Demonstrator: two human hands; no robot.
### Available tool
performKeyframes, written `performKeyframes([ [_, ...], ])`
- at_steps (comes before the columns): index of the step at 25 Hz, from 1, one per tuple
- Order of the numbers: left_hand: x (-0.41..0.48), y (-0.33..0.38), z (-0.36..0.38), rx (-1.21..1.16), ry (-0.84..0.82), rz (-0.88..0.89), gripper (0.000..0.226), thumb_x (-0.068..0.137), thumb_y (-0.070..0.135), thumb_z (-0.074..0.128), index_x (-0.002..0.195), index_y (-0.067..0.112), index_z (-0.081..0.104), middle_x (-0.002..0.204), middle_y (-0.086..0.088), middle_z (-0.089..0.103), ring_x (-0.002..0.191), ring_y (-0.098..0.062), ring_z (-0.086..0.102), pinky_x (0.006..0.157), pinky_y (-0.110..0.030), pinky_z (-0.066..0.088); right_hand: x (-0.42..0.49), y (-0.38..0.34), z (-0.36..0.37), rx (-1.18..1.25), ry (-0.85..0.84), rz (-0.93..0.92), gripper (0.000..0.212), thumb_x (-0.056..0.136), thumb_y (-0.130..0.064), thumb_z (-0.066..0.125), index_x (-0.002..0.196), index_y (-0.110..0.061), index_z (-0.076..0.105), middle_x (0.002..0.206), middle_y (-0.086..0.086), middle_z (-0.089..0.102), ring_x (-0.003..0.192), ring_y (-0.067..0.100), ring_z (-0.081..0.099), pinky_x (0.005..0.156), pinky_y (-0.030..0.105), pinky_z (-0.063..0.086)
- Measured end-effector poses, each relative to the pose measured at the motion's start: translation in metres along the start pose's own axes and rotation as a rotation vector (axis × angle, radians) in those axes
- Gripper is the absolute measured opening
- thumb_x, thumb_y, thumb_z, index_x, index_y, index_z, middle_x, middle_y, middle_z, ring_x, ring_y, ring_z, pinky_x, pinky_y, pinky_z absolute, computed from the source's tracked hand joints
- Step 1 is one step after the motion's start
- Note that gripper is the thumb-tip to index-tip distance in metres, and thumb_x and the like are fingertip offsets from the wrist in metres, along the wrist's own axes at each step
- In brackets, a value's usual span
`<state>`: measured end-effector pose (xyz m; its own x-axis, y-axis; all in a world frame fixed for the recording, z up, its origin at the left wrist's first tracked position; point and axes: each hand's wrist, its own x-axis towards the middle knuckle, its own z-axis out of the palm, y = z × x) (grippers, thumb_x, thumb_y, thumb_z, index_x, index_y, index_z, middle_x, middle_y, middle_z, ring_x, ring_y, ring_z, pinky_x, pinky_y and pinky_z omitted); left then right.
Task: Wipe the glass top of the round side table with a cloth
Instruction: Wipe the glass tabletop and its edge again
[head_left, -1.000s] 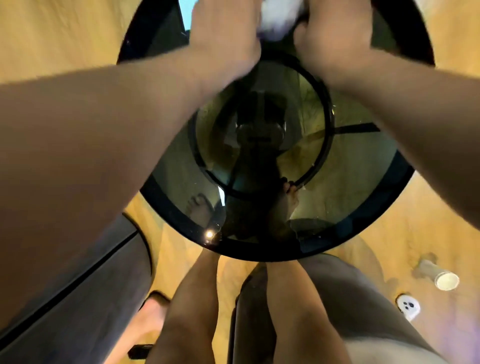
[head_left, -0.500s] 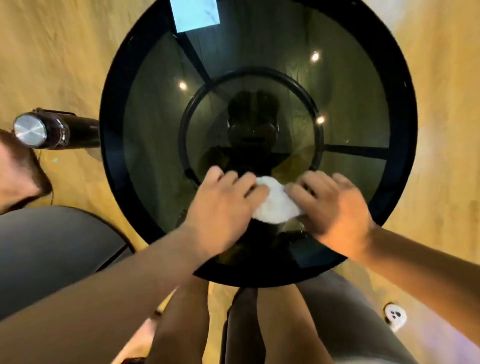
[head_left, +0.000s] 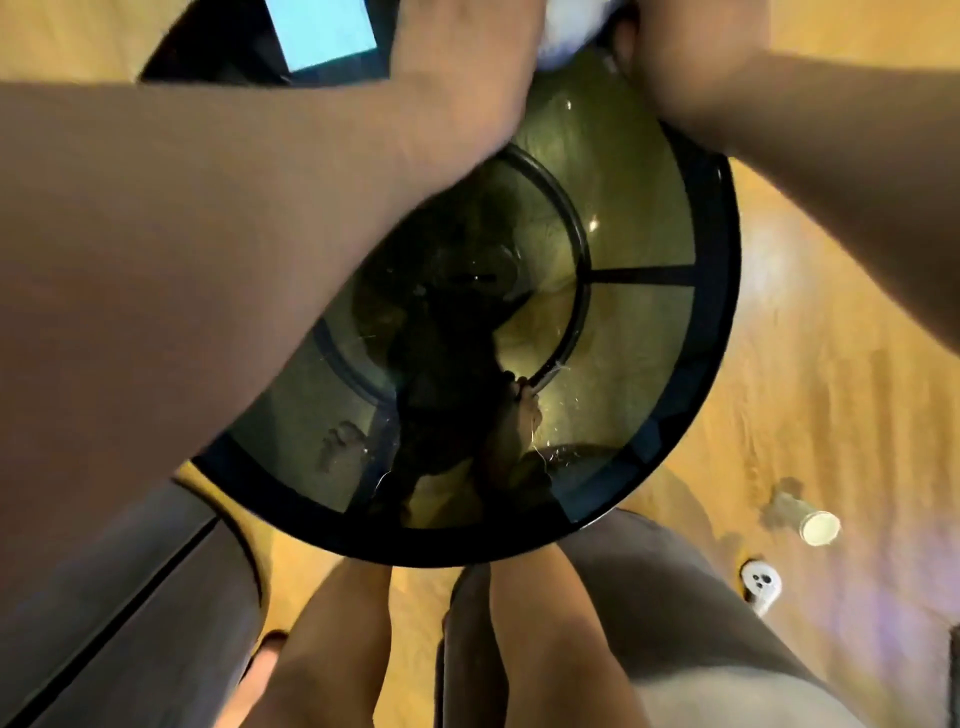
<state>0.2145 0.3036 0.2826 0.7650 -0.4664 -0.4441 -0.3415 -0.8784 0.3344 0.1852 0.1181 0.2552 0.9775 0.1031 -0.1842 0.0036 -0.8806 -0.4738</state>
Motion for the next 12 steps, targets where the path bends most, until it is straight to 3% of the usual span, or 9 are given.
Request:
performKeyframes([
  [2, -0.017, 0.036, 0.011, 0.2, 0.154, 0.098, 0.031, 0.096, 0.007, 0.044, 0.125, 0.008, 0.055, 0.123, -0.012, 0.055, 0.101, -0.032, 0.06, 0.088, -0.037, 0.043, -0.043, 0.01, -0.001, -0.26, 0.121, 0.136, 0.047, 0.082, -0.027, 0.04, 0.125, -0.017, 0.056, 0.118, 0.018, 0.059, 0.109, 0.038, 0.054, 0.087, 0.048, 0.045],
  [3, -0.032, 0.054, 0.024, 0.268, 0.138, 0.185, 0.033, 0.095, 0.007, 0.044, 0.126, 0.009, 0.054, 0.128, -0.014, 0.053, 0.103, -0.035, 0.059, 0.091, -0.042, 0.04, -0.078, 0.013, 0.0, -0.323, 0.141, 0.207, 0.05, 0.078, -0.026, 0.044, 0.126, -0.017, 0.055, 0.116, 0.02, 0.058, 0.105, 0.042, 0.054, 0.083, 0.047, 0.044],
  [8, -0.116, 0.095, 0.079, 0.292, -0.183, 0.5, 0.033, 0.098, 0.014, 0.038, 0.127, 0.017, 0.053, 0.13, -0.006, 0.048, 0.11, -0.029, 0.052, 0.096, -0.039, 0.032, -0.242, -0.03, 0.037, -0.265, 0.034, 0.431, 0.049, 0.076, -0.021, 0.059, 0.123, -0.007, 0.057, 0.104, 0.021, 0.064, 0.082, 0.041, 0.06, 0.067, 0.041, 0.049],
  [12, -0.205, 0.022, 0.104, 0.295, -0.261, 0.658, 0.036, 0.087, 0.013, 0.043, 0.114, 0.02, 0.066, 0.111, -0.002, 0.059, 0.097, -0.026, 0.057, 0.094, -0.04, 0.032, -0.307, -0.128, 0.088, -0.171, -0.183, 0.581, 0.046, 0.079, -0.027, 0.07, 0.121, -0.013, 0.058, 0.098, 0.012, 0.066, 0.074, 0.035, 0.063, 0.061, 0.033, 0.049],
])
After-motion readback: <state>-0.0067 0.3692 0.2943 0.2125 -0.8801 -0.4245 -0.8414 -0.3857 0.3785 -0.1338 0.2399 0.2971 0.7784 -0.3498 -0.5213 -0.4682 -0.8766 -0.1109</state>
